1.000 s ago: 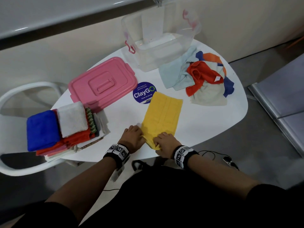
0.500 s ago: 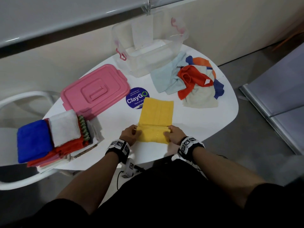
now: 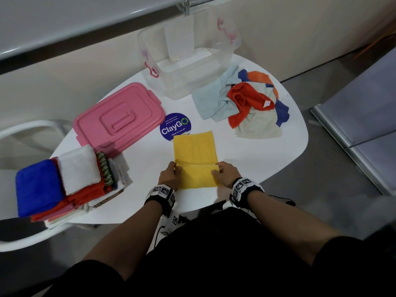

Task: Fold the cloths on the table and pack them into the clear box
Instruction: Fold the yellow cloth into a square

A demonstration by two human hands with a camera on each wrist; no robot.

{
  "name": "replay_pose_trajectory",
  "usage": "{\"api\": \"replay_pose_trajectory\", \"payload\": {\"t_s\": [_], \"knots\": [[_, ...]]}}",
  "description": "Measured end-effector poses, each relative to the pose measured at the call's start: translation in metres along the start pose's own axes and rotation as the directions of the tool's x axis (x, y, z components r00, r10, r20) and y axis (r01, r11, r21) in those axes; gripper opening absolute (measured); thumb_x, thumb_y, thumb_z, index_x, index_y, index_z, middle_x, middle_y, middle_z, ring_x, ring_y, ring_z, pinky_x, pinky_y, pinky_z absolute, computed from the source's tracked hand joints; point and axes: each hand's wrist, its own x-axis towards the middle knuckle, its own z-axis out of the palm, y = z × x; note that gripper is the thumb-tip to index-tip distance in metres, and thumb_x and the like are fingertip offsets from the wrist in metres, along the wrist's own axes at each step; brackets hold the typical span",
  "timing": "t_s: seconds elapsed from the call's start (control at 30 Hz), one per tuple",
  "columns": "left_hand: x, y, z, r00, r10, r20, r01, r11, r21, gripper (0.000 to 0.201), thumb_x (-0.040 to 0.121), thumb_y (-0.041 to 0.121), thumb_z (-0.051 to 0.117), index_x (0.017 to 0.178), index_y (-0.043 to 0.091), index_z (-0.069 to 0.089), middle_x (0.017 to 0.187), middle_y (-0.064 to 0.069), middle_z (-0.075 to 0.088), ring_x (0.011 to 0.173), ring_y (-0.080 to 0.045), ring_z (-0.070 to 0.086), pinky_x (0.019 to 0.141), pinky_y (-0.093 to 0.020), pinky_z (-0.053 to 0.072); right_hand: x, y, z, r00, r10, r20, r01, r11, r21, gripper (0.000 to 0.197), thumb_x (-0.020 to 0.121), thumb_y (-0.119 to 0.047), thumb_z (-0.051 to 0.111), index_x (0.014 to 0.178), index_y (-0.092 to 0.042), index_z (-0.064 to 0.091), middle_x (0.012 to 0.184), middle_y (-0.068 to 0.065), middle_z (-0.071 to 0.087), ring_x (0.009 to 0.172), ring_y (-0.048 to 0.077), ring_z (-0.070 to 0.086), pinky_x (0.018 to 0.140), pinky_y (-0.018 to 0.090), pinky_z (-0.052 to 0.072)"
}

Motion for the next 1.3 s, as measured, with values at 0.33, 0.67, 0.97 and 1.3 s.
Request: {"api": "replay_pose_trajectory", "payload": {"t_s": [0.33,0.67,0.97,1.3], "knots": [[-0.004,0.013,-0.006,0.992,-0.127,-0.001,0.123,0.96,0.251,0.035,0.098,0.048,0.042,0.108,0.015,0.048,0.103,-0.01,0.064,0.093,-0.033,0.062,0.08,-0.039,0.049,0.001,-0.012,0.003,0.976,0.038,-0.216,-0.022,0.997,0.077,0.02,0.09,-0.025,0.066,0.096,-0.01,0.054,0.089,0.005,0.057,0.083,0.025,0.054,0.071,0.029,0.038],[-0.018,-0.011,-0.009,0.79,0.57,0.225,-0.603,0.659,0.449,0.052,0.07,0.026,0.068,0.12,0.019,0.056,0.135,-0.006,0.051,0.121,-0.032,0.048,0.097,-0.041,0.039,-0.003,-0.008,0.01,0.813,-0.581,0.05,0.529,0.698,-0.482,0.03,0.066,-0.003,0.071,0.093,-0.017,0.071,0.096,0.007,0.062,0.093,0.034,0.06,0.074,0.036,0.04],[-0.018,-0.023,-0.012,0.785,0.523,0.332,-0.62,0.671,0.408,0.063,0.066,0.021,0.065,0.125,0.023,0.046,0.144,-0.009,0.048,0.124,-0.036,0.05,0.088,-0.049,0.051,-0.012,-0.003,-0.001,0.83,-0.488,0.271,0.538,0.571,-0.621,0.074,0.067,-0.024,0.076,0.136,-0.024,0.052,0.135,0.003,0.046,0.126,0.025,0.039,0.095,0.037,0.033],[-0.027,-0.001,-0.021,0.939,0.335,0.082,-0.342,0.935,0.093,0.049,0.083,0.04,0.036,0.118,0.011,0.054,0.089,-0.011,0.062,0.081,-0.034,0.059,0.073,-0.036,0.046,-0.004,-0.018,-0.002,0.927,-0.364,0.09,0.374,0.88,-0.293,0.029,0.08,-0.028,0.053,0.103,-0.018,0.07,0.116,0.005,0.066,0.107,0.028,0.057,0.091,0.033,0.04]]}}
